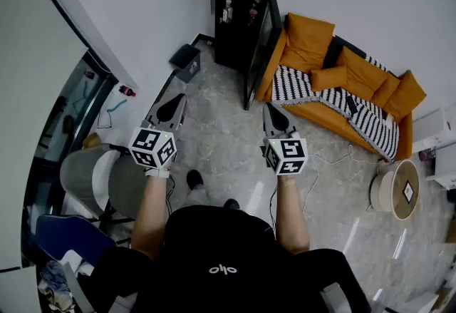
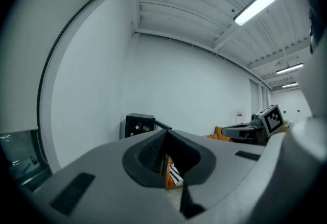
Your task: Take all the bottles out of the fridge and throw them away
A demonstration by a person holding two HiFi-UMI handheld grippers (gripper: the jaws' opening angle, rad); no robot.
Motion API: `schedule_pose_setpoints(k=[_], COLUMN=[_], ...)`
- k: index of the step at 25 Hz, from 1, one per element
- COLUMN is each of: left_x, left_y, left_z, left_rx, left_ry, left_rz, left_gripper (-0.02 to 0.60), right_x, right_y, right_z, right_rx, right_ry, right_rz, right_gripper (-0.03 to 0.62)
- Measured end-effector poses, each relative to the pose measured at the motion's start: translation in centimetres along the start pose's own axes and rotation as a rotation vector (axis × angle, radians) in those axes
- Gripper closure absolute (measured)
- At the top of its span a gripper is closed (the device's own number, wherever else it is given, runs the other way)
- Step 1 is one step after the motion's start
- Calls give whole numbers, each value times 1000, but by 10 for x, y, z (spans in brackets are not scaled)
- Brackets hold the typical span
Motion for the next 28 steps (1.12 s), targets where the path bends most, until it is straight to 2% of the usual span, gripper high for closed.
schedule_pose_setpoints(k=[7,18,23,28], left_x=[8,8,11,34], left_y=[-55,-175,-211,-233], left_z=[5,8,19,27], left_rx=[3,-21,-38,-50], left_ry=[-11,-19,-40,-67], left_rz=[14,17,21,42], left_gripper=[580,580,580,580], right_x=[44,134,160,188], right_y=[-21,-69,-88,-91], right_z=[-3,-6,2,5], right_rx=[2,0,0,-7], right_ry=[-8,-62,-91,-132], right_rz=[13,62,75,78], right_gripper=[594,592,592,592])
Point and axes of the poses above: the fingertips, and each gripper's own axes: x forward along the fingers, y to its right, z out of its underside, the point moved 6 cm from there along -x, backward along the fingers, and after that the axes turned 4 degrees about z, right-handed, at the moved point
